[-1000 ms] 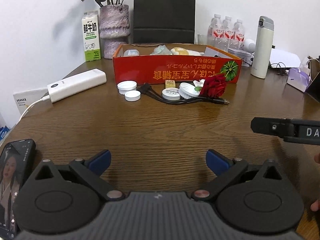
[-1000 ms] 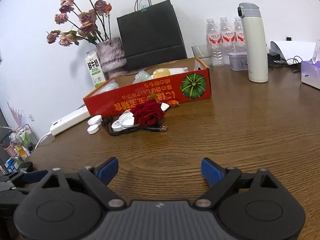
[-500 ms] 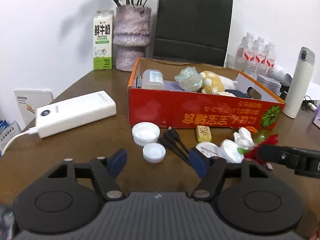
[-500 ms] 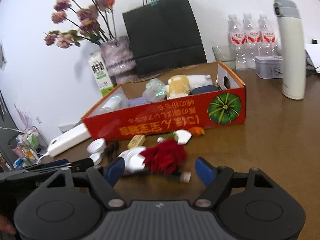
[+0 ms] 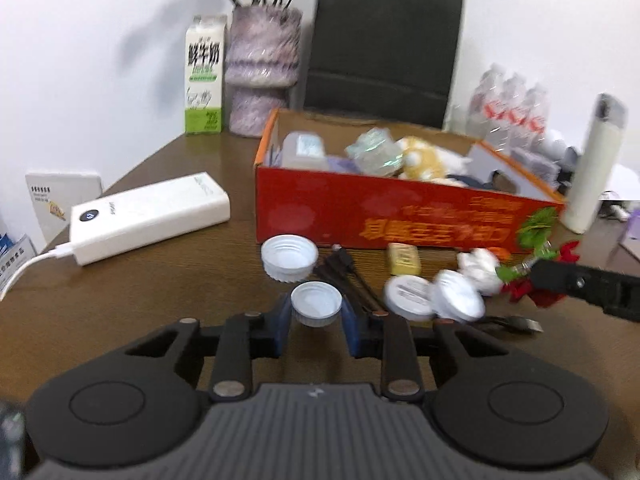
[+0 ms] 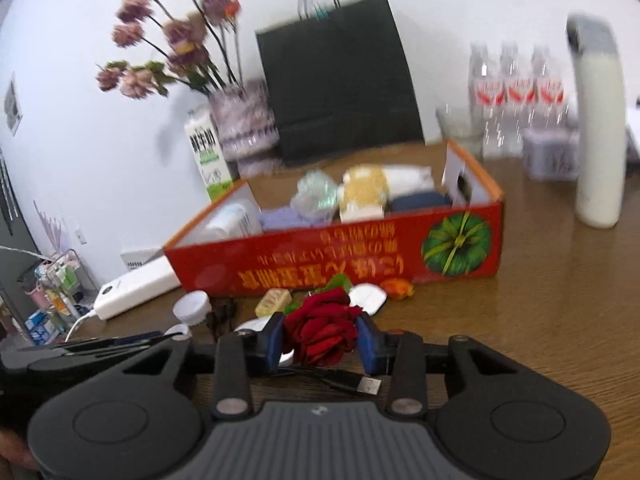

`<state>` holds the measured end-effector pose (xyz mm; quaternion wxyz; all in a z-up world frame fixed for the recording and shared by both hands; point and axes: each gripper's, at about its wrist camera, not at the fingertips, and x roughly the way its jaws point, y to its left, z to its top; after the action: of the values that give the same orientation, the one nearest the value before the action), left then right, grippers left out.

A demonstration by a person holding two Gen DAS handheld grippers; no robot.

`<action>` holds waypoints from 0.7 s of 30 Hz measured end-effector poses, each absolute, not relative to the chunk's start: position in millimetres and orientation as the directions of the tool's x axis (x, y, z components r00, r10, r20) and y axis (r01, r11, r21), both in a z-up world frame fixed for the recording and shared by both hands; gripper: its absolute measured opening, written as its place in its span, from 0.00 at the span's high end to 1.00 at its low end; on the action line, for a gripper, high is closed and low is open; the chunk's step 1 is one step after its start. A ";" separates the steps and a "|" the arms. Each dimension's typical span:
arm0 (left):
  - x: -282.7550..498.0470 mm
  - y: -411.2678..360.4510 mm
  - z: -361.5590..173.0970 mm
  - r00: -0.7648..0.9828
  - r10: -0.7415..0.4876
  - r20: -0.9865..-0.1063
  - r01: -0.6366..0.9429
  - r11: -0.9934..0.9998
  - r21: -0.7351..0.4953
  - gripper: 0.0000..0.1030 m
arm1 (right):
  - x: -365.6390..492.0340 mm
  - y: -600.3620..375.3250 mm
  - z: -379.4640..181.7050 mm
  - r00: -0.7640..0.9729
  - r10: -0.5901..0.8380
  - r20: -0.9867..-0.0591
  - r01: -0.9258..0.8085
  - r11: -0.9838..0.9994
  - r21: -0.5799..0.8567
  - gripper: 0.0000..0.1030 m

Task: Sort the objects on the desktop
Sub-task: 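Grasp a white bottle cap with the left tool while the right tool grasps the red rose, then carry the cap and rose over the box and open both tools inside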

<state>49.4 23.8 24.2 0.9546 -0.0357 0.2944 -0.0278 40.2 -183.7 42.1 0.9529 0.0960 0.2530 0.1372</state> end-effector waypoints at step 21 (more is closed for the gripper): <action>26.9 5.5 114.9 0.851 -0.281 -0.444 0.283 0.957 -0.063 0.73 | 5.9 -198.0 116.4 0.854 0.369 -0.367 -0.286 0.922 0.261 0.66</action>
<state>26.9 5.5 114.9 0.9619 0.0025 0.2306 -0.1466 5.9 -198.0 116.4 0.9577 0.0987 0.2095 0.1710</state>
